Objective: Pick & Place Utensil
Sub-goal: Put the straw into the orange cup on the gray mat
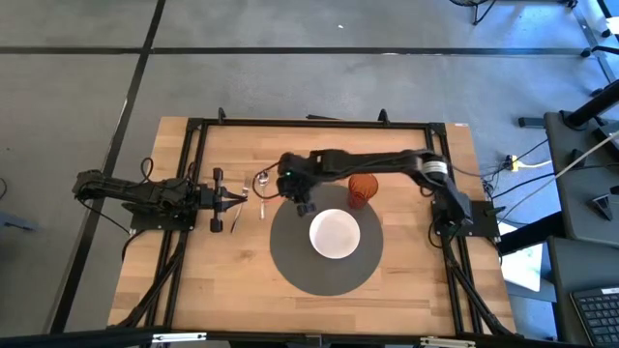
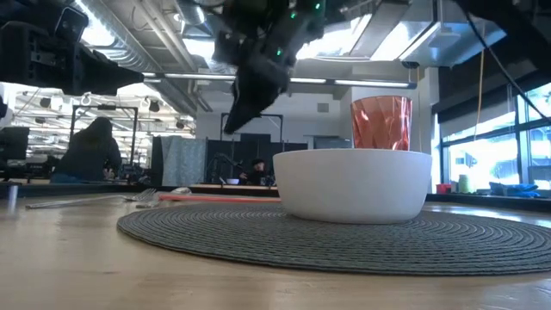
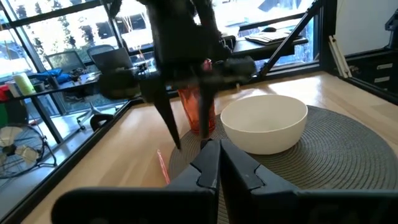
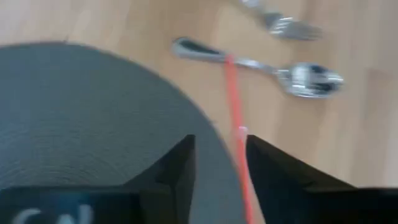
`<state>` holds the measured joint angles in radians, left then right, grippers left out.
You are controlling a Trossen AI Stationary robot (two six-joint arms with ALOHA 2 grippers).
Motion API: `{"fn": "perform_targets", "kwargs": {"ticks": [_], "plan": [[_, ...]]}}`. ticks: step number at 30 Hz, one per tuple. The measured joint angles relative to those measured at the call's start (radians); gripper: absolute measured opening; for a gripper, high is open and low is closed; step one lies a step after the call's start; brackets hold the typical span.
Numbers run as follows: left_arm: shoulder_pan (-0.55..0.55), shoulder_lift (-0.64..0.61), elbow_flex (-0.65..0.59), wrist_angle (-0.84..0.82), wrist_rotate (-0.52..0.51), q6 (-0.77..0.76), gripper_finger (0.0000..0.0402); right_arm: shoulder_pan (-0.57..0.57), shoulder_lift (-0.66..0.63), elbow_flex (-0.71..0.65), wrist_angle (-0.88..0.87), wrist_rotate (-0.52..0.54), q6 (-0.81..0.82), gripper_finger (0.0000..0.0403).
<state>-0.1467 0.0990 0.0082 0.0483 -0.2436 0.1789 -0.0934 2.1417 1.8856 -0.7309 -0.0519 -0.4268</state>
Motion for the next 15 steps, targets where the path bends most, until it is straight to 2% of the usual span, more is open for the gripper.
{"fn": "perform_targets", "kwargs": {"ticks": [3, 6, 9, 11, 15], "plan": [[0.000, 0.000, 0.000, 0.000, 0.000, -0.001, 0.0002, -0.012, 0.059, -0.001, 0.011, -0.040, -0.027, 0.0180], [0.000, 0.000, 0.000, 0.000, 0.000, -0.003, 0.0001, -0.036, 0.095, -0.002, 0.078, -0.041, -0.027, 0.0214], [0.000, 0.000, 0.000, 0.000, 0.001, -0.023, 0.0004, -0.057, 0.108, 0.000, 0.155, -0.089, -0.016, 0.0241], [0.000, 0.000, 0.000, 0.000, 0.001, -0.031, 0.0007, -0.065, 0.121, 0.001, 0.197, -0.128, -0.010, 0.0252], [0.000, 0.000, 0.000, 0.000, 0.002, -0.031, 0.0007, -0.070, 0.140, -0.001, 0.240, -0.136, 0.004, 0.0256]]}}
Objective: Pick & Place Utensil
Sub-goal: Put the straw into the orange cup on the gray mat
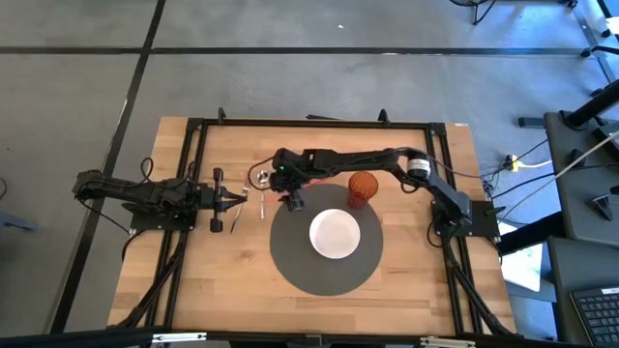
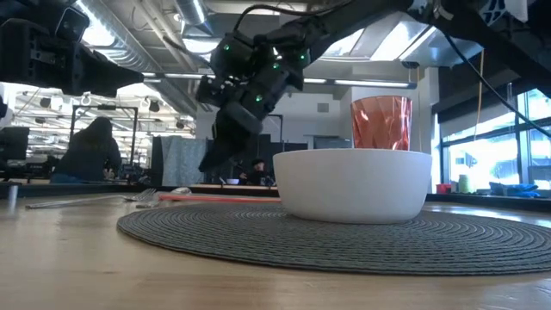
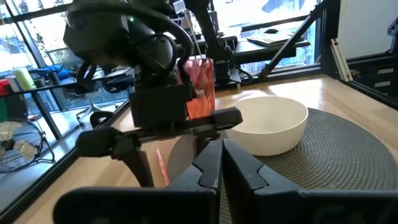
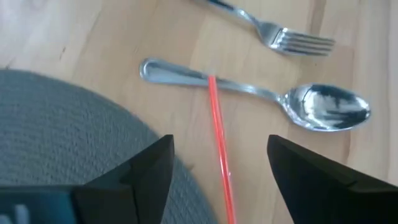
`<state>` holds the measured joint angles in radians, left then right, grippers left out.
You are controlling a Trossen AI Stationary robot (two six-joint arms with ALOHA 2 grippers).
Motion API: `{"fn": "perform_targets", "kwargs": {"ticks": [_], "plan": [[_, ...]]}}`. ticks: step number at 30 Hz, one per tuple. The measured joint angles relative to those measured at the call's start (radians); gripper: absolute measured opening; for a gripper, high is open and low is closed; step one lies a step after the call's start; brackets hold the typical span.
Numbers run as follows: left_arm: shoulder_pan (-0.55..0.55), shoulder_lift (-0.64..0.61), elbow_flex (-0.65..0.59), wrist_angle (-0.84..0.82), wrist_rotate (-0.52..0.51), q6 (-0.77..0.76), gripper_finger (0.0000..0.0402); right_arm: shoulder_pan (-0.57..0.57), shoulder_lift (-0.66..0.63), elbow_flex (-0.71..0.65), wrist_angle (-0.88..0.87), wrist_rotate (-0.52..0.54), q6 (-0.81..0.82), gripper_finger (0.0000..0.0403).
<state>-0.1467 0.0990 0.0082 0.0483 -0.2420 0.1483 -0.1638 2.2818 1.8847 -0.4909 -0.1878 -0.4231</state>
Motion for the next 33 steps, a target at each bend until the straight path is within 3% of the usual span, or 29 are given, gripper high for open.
{"fn": "perform_targets", "kwargs": {"ticks": [14, 33], "plan": [[0.000, 0.000, 0.000, 0.000, -0.002, 0.003, 0.0005, -0.011, 0.048, 0.000, 0.055, -0.050, 0.099, 0.0252], [0.000, 0.000, 0.000, 0.000, -0.002, 0.003, 0.0004, -0.012, 0.105, 0.000, 0.064, -0.035, 0.130, 0.0241]]}}
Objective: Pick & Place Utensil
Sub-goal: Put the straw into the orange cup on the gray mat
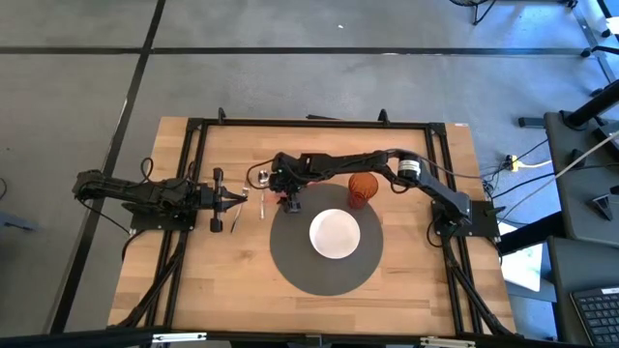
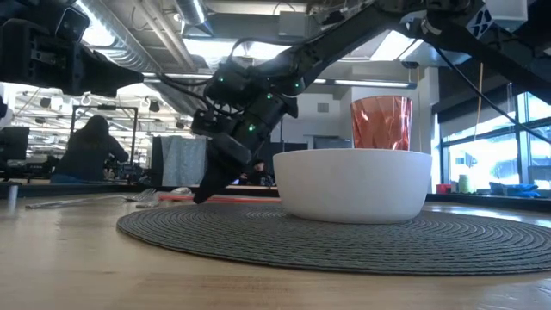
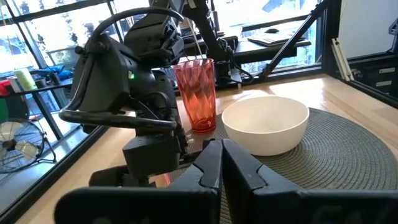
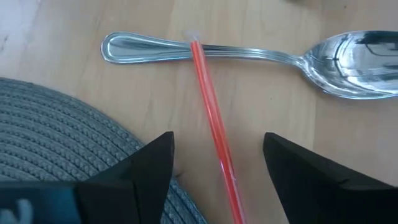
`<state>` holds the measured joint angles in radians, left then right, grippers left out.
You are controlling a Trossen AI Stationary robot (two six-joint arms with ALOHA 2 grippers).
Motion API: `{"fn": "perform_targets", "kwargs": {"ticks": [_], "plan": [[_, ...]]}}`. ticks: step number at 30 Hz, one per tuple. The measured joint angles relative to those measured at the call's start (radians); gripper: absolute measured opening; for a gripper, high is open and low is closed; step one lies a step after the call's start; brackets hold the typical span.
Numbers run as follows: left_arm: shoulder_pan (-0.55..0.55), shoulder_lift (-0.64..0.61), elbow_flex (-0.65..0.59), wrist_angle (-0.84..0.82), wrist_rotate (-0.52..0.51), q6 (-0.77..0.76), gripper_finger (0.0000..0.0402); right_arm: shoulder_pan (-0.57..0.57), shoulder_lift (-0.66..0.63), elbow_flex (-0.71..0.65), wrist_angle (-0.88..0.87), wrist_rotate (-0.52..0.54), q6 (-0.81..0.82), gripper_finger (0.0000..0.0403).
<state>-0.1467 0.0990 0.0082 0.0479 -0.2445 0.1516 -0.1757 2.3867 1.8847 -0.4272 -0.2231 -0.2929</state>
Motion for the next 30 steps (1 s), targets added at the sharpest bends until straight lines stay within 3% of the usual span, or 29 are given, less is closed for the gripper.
{"fn": "perform_targets", "kwargs": {"ticks": [4, 13, 20, 30], "plan": [[0.000, 0.000, 0.000, 0.000, 0.000, 0.000, 0.0001, 0.000, 0.000, 0.000, -0.011, 0.000, -0.031, 0.0192], [0.000, 0.000, 0.000, 0.000, 0.000, 0.000, 0.0007, 0.001, 0.001, 0.000, -0.012, -0.008, -0.099, 0.0016], [0.000, 0.000, 0.000, 0.000, 0.000, 0.000, 0.0003, 0.009, 0.008, 0.094, -0.104, -0.008, -0.108, 0.0015], [0.000, 0.000, 0.000, 0.000, 0.000, 0.000, 0.0005, 0.113, 0.006, 0.431, -0.359, 0.129, -0.170, 0.0005]]}}
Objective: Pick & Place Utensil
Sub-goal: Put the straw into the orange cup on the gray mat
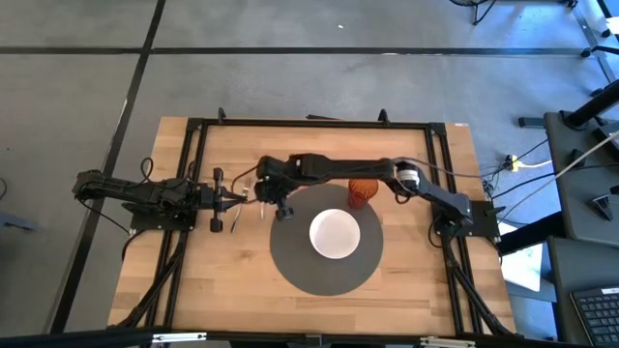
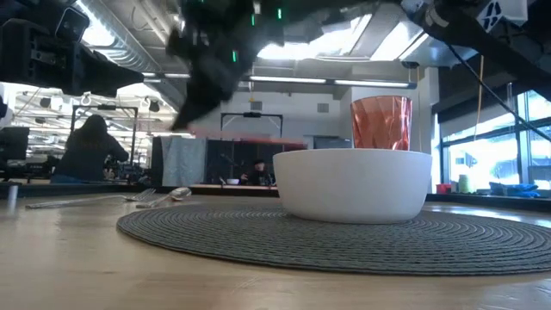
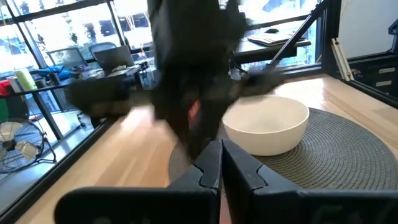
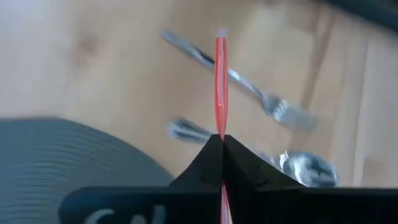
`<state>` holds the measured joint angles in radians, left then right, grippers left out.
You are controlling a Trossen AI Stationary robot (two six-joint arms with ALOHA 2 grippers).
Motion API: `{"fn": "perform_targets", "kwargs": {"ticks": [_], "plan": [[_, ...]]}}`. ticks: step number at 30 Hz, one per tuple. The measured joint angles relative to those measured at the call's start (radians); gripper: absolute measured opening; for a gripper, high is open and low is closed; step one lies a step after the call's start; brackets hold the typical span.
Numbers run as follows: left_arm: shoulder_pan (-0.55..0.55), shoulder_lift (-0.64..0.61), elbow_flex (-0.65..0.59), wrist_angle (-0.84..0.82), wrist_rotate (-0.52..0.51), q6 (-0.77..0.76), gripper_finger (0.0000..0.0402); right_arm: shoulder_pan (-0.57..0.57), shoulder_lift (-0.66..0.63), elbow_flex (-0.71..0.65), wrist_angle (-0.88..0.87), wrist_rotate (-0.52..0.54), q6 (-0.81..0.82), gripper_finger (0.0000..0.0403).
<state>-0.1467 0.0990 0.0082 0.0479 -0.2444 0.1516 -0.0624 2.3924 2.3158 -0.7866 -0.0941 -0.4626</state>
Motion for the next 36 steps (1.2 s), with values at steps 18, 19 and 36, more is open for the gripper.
{"fn": "perform_targets", "kwargs": {"ticks": [18, 19, 36], "plan": [[0.000, 0.004, 0.000, 0.000, -0.003, -0.003, 0.0005, 0.117, -0.455, 0.012, -0.083, -0.101, 0.082, 0.0001], [0.000, 0.004, 0.000, 0.000, -0.004, -0.004, 0.0004, 0.131, -0.483, 0.012, -0.078, -0.100, 0.092, 0.0001], [0.000, 0.005, 0.000, 0.000, -0.001, -0.009, 0.0002, 0.248, -1.163, -0.930, 0.691, 0.135, 0.227, 0.0001]]}}
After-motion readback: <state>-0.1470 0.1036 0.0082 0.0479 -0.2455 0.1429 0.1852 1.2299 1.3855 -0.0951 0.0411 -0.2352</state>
